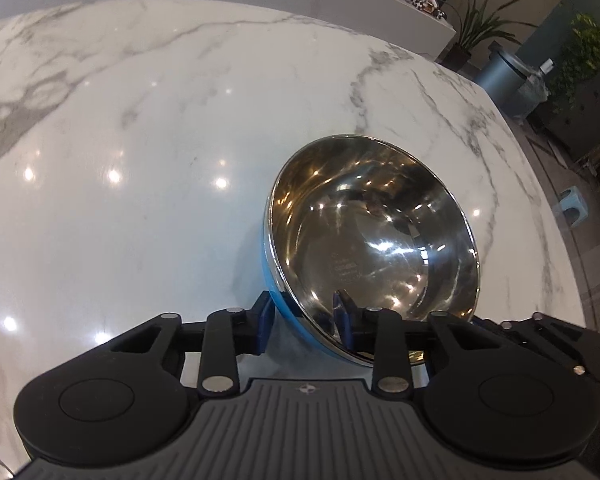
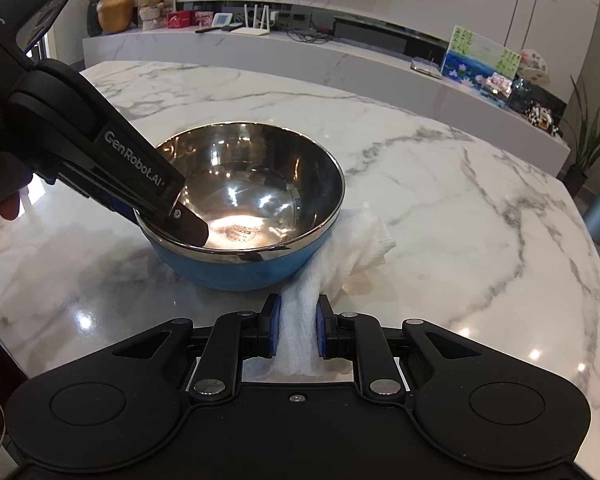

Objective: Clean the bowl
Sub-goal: 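Turn the bowl by its rim with the left gripper while the right wipes the outer wall, then hold the bowl rim with the left gripper while the right rubs the towel along the outer wall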

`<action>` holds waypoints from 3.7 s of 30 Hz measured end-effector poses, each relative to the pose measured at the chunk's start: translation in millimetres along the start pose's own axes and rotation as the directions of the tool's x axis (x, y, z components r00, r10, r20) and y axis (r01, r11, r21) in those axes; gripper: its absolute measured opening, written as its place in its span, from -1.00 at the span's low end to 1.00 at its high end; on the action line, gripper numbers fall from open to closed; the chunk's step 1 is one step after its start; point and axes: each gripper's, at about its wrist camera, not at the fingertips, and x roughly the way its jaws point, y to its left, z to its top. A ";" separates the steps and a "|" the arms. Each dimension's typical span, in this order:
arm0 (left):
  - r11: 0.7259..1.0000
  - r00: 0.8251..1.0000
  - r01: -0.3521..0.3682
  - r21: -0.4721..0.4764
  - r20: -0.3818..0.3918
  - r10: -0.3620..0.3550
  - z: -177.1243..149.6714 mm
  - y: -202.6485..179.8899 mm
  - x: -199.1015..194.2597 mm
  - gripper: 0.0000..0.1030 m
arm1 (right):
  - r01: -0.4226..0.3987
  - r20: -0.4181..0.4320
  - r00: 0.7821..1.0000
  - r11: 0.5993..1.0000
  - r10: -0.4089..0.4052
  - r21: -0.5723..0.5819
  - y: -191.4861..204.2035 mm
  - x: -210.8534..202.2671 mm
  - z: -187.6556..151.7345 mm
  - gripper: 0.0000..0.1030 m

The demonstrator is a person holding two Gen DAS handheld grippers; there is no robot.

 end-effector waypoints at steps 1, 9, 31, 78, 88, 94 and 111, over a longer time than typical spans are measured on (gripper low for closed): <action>1.000 1.000 -0.007 0.011 0.005 0.007 1.0 -1.1 0.2 -0.48 | 0.002 0.005 1.000 1.000 -0.002 0.003 -1.1 -1.2 0.4 -0.70; 0.992 0.994 -0.085 0.093 0.071 0.078 11.5 -10.3 3.9 -0.59 | 0.055 0.098 0.994 0.998 -0.056 0.010 -11.1 -18.0 5.2 -0.69; 0.997 0.996 -0.069 0.031 0.056 0.068 15.4 -5.9 10.2 -0.19 | 0.027 0.024 0.999 0.999 -0.026 -0.023 0.9 0.3 -0.6 -0.70; 0.976 0.976 -0.119 0.184 0.202 0.081 -11.7 -15.6 -8.0 -0.58 | 0.103 0.135 0.987 0.992 -0.092 -0.075 -17.3 -4.8 18.8 -0.70; 0.973 0.975 -0.130 0.189 0.202 0.091 -11.3 -15.7 -6.4 -0.58 | 0.095 0.093 0.992 0.981 -0.080 -0.168 -4.9 5.6 12.0 -0.70; 0.972 0.975 -0.135 0.191 0.202 0.095 -10.3 -16.4 -5.6 -0.58 | 0.075 0.050 0.997 0.976 -0.066 -0.205 3.1 15.3 6.4 -0.70; 0.976 0.977 -0.126 0.180 0.192 0.091 -9.8 -16.3 -6.8 -0.58 | 0.146 0.099 0.985 0.986 -0.138 -0.081 -10.5 -6.2 3.4 -0.66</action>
